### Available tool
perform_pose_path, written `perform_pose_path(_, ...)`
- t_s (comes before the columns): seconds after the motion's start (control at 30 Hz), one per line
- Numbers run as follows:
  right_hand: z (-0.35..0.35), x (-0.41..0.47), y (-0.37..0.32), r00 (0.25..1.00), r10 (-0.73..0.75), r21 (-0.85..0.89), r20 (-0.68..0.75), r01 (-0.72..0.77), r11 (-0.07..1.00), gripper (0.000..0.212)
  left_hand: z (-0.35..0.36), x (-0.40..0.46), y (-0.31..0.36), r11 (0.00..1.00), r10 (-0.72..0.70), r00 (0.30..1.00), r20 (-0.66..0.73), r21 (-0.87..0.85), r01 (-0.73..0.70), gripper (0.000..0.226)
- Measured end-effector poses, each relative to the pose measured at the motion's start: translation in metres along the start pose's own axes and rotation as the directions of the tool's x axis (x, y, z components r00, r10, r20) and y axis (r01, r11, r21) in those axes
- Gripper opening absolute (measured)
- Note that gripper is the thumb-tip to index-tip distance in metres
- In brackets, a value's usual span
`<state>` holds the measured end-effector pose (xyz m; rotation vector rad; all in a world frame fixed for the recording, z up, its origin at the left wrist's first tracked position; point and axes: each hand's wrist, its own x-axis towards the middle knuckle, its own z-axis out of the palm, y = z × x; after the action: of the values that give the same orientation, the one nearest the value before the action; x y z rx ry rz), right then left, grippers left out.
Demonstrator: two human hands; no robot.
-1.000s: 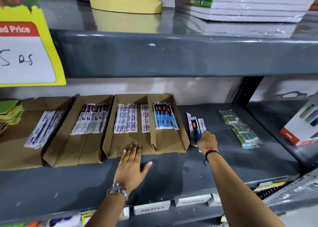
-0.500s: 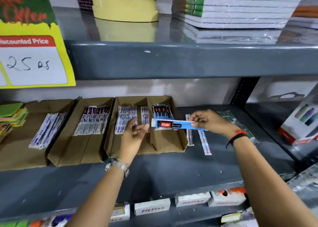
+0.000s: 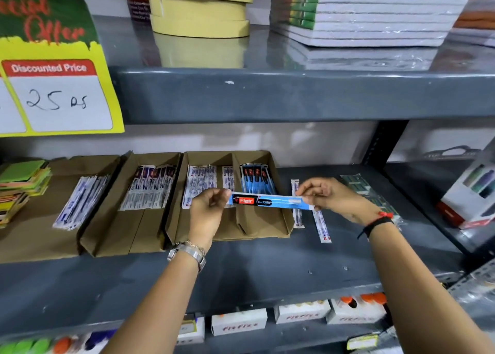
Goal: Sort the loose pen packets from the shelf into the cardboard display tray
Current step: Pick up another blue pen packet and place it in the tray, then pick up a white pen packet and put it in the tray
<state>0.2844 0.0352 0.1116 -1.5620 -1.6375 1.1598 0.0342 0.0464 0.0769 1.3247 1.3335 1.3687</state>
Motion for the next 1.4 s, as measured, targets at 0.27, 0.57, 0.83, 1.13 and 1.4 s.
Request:
perform_pose_path(0.27, 0.047, 0.034, 0.006, 0.862, 0.199, 0.418, -0.467, 0.017, 0.908, 0.028, 0.005, -0.020, -0.069, 0.625, 0.045, 0.943, 0.329, 0.727, -0.283, 0.065)
perform_pose_path(0.57, 0.104, 0.087, 0.008, 0.832, 0.215, 0.079, -0.511, -0.204, 0.976, 0.032, 0.013, -0.037, -0.108, 0.478, 0.091, 0.894, 0.439, 0.768, -0.426, 0.070)
perform_pose_path(0.83, 0.084, 0.081, 0.009, 0.828, 0.018, -0.190, -0.561, -0.150, 0.970, 0.025, 0.014, -0.035, -0.114, 0.509, 0.132, 0.885, 0.447, 0.735, -0.447, 0.071)
perform_pose_path(1.13, 0.031, 0.021, 0.072, 0.708, 0.414, -0.279, -0.571, -0.642, 0.714, 0.041, 0.016, -0.036, -0.115, 0.461, 0.115, 0.904, 0.412, 0.784, -0.416, 0.072)
perform_pose_path(1.4, 0.022, 0.010, 0.060, 0.713, 0.341, -0.185, -0.613, -0.549, 0.815, 0.019, 0.008, -0.035, -0.102, 0.658, 0.066, 0.925, 0.375, 0.680, -0.323, 0.073)
